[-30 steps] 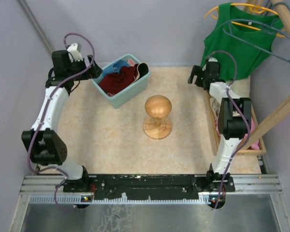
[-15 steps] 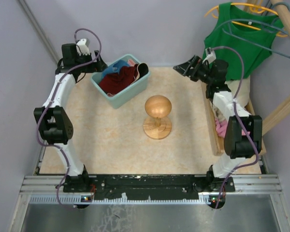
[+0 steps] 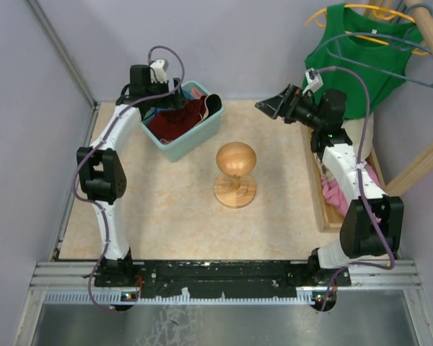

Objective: Stack the hats

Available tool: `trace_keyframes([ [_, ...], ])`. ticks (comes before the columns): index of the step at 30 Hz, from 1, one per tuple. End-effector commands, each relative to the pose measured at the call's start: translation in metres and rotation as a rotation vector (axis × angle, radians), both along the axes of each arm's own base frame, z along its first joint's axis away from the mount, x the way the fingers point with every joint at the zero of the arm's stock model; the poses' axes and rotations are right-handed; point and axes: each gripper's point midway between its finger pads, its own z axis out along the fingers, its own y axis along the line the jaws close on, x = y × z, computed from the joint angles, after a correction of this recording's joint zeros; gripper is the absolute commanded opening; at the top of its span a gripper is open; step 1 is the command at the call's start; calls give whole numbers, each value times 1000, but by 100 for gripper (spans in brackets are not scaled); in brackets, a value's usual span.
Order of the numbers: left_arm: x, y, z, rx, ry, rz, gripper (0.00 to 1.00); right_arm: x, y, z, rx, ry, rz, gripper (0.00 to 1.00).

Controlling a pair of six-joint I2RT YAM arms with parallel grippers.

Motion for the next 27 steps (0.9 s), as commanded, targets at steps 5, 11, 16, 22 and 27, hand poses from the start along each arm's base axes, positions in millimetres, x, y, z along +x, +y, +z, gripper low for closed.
trace_keyframes([
  [5, 37, 21, -1, 188, -52, 245, 99, -12, -3, 8, -36, -29, 3, 99],
  [11, 50, 51, -9, 267, -33, 431, 97, -16, -4, 11, -29, -32, -3, 99],
  [16, 51, 49, -19, 278, -17, 416, 72, -19, -6, 6, -26, -18, -21, 99],
  [22, 49, 22, 19, 195, -75, 286, 3, -20, -7, 6, -13, -11, -36, 99],
  [27, 36, 15, 128, 170, -306, 223, 0, -23, -7, 10, -2, -20, -38, 99],
])
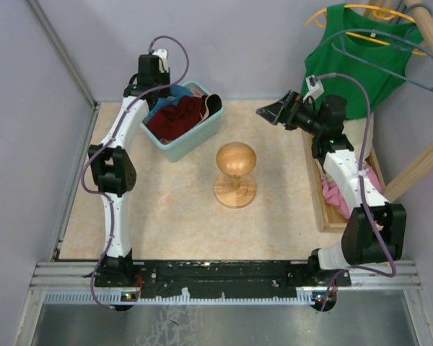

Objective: Stack the hats

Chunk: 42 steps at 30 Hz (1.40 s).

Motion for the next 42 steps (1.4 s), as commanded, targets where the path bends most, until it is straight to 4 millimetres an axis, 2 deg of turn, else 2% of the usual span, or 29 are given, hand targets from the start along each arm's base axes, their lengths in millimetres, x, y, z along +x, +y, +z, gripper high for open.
trace_keyframes([
  [1, -18, -7, 143, -8, -284, -96, 0, -10, -2, 30, 22, -93, -11, 99],
  [3, -28, -5, 167, 3, -324, -104, 0, -12, -1, 32, 32, -95, -7, 99],
  [7, -48, -8, 192, 48, -370, -123, 0, -16, 0, 36, 47, -103, -5, 99],
  [12, -55, -2, 230, 62, -457, -87, 0, -24, 2, 38, 49, -105, 2, 99],
  [15, -58, -9, 238, 42, -474, -117, 0, -30, 1, 37, 44, -99, -1, 99],
  [18, -67, -29, 221, 71, -433, -158, 0, -37, -1, 33, 28, -96, -5, 99],
  [21, -79, -51, 176, 141, -338, -194, 0, -44, -1, 30, 23, -94, -5, 99],
  [22, -88, -57, 164, 147, -314, -199, 0, -45, -2, 28, 21, -92, -4, 99],
  [24, -107, -73, 127, 141, -266, -220, 0, -48, -2, 26, 18, -87, -6, 99],
  [25, -125, -76, 108, 129, -246, -225, 1, -49, -2, 23, 15, -82, -6, 99],
  [27, -149, -87, 94, 88, -245, -251, 2, -52, -2, 21, 10, -81, -4, 99],
  [30, -172, -100, 71, 30, -187, -303, 12, -51, -2, 16, 13, -73, 0, 99],
  [31, -178, -105, 63, 13, -156, -333, 17, -51, -1, 15, 19, -69, 3, 99],
  [32, -182, -108, 56, 5, -134, -355, 27, -50, 0, 13, 26, -66, 4, 99],
  [34, -185, -110, 56, -23, -124, -355, 40, -49, 3, 11, 36, -61, 12, 99],
  [37, -183, -102, 82, -70, -170, -309, 57, -49, 8, 9, 37, -62, 25, 99],
  [40, -175, -85, 111, -142, -197, -268, 68, -48, 13, 7, 39, -57, 35, 99],
  [42, -167, -66, 121, -201, -184, -230, 69, -48, 15, 6, 40, -56, 41, 99],
])
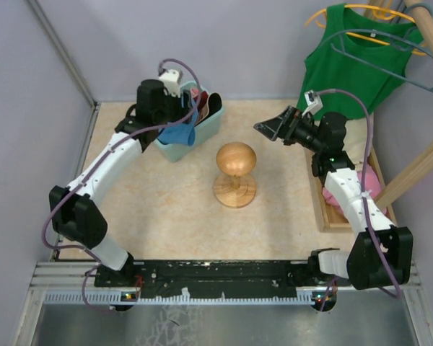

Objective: Stack the hats

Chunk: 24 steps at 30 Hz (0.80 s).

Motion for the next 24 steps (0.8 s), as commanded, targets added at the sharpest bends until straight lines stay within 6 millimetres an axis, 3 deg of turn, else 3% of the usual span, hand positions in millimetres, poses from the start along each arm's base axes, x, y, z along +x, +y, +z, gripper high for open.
trace_keyframes([
  [1, 17, 38, 62, -196, -40, 90, 69, 0, 8, 15, 16, -63, 25, 99],
  [5, 40, 97, 30, -243, 89, 192, 71, -2, 9, 16, 13, -66, 24, 99],
  [8, 48, 116, -5, -260, 216, 193, 70, -3, 8, 17, 8, -67, 21, 99],
  [13, 38, 96, -39, -329, 339, 80, 70, -3, 6, 18, -7, -69, 13, 99],
  [20, 15, 82, -65, -369, 438, 19, 71, -3, 6, 9, -16, -53, 10, 99],
  [24, 15, 80, -77, -400, 454, 24, 72, -3, 6, 9, -15, -53, 15, 99],
])
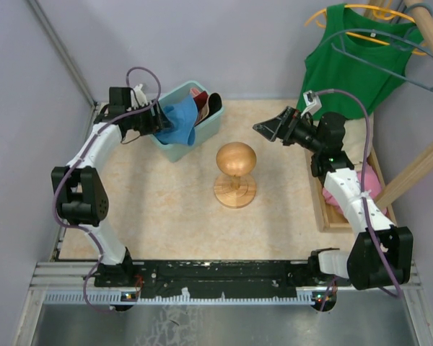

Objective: Stack the hats

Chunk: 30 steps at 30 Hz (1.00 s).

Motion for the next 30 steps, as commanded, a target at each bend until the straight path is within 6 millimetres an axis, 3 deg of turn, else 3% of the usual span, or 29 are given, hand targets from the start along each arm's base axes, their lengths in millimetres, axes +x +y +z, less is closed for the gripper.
trace_keyframes([
  [1, -4, -10, 6, -69, -15, -23, 72, -2, 2, 11, -6, -50, 7, 99],
  [11, 17, -20, 5, -122, -38, -40, 73, -2, 2, 13, -24, -55, 14, 99],
  [15, 20, -24, 2, -134, -39, -49, 67, -2, 2, 10, -30, -51, 15, 99],
  [16, 20, -24, -1, -133, -34, -48, 63, -1, 2, 10, -30, -50, 16, 99],
  [19, 22, -24, -5, -132, -27, -44, 21, 0, 2, 11, -30, -52, 18, 99],
  [21, 23, -23, -2, -128, -30, -41, 4, 2, 2, 12, -33, -54, 14, 99],
  [25, 30, -16, 32, -81, -87, -26, 0, 3, 3, 14, -53, -76, 31, 99],
  [30, 38, -2, 117, 11, -248, 9, 0, 5, 6, 21, -17, -52, 37, 99],
])
